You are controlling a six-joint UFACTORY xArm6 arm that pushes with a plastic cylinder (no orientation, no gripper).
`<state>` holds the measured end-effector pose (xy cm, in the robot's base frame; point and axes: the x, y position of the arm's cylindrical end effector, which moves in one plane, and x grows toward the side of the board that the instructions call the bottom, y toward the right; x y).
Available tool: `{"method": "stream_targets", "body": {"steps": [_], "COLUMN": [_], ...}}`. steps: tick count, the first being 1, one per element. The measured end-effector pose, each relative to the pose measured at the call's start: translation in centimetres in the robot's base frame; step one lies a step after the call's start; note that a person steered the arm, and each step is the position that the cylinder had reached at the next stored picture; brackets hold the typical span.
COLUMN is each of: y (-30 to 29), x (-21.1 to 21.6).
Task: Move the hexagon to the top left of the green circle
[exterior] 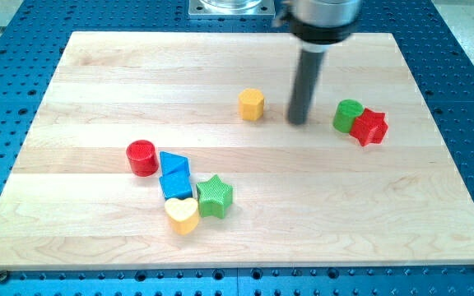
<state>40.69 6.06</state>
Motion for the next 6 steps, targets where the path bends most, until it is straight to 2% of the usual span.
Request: {"method": "stream_targets", "body": {"steps": [1, 2, 3, 5, 6], "y": [-8.4, -10.3, -8.9, 3.4, 5.7], "x": [2.4, 0.3, -2.6, -2.7, -2.7]}}
